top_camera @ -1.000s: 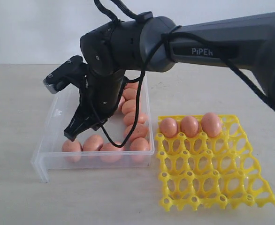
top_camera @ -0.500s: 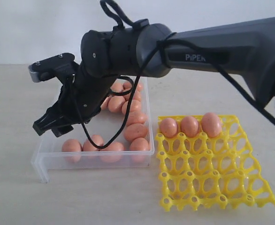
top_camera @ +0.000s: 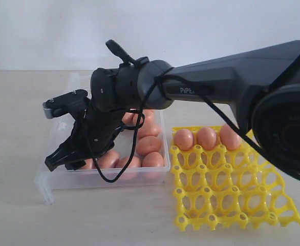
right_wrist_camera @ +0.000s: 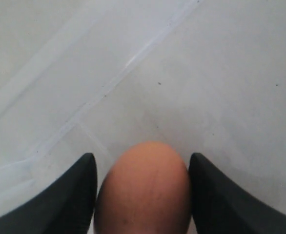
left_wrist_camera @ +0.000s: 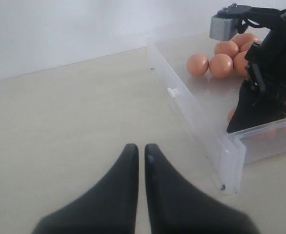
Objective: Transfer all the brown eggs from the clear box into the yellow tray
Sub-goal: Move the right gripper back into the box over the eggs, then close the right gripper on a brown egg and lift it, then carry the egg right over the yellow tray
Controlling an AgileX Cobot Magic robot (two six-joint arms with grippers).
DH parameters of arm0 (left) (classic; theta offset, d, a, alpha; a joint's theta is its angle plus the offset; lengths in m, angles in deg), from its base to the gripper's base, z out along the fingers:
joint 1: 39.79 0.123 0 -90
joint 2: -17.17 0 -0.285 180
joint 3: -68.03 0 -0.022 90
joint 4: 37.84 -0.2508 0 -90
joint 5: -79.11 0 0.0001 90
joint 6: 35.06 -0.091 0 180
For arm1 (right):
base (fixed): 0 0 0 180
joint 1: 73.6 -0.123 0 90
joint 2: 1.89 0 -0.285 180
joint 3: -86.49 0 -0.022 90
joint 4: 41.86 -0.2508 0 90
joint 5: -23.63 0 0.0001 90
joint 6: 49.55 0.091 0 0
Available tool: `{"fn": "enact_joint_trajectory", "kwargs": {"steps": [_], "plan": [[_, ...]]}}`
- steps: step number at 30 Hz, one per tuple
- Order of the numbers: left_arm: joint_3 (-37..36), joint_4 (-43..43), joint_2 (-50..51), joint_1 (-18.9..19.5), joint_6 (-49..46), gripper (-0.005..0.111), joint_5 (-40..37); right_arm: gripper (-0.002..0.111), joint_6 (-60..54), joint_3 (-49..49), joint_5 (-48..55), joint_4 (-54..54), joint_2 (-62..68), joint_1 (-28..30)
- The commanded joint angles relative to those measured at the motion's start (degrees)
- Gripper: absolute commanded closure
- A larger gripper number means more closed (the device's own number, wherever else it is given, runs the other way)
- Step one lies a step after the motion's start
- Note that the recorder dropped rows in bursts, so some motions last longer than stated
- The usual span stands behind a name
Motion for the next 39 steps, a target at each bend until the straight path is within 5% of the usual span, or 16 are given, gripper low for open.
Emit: {"fn": "enact_joint_trajectory", "kwargs": {"steps": [1,8,25,29,34,39], "plan": [[-0.2,0.0,-0.2,0.2,0.6,0.103,0.2,0.06,-0.2,0.2,0.6,-0.5,0.8,-0.1],[-0.2,0.0,-0.2,0.2,0.6,0.103,0.2,0.108,-0.2,0.2,-2.0,-0.1,0.8,-0.1],[-0.2,0.0,-0.2,0.2,0.6,0.103,0.2,0.108,0.2,-2.3,-13.0,2.1,-10.4,-0.5],[-0.2,0.0,-0.2,0.2,0.6,0.103,0.2,0.108,-0.5,-12.7,-27.3,3.1,-18.1,-3.3],[-0.2,0.0,-0.2,0.2,0.6,0.103,0.2,0.108,-1.2,-38.3,-56.2,2.2,-33.4,-6.5],[-0.2,0.0,-0.2,0.2,0.6,0.103,0.2,0.108,-10.9,-63.9,-87.1,-20.1,-44.2,-5.5]]}}
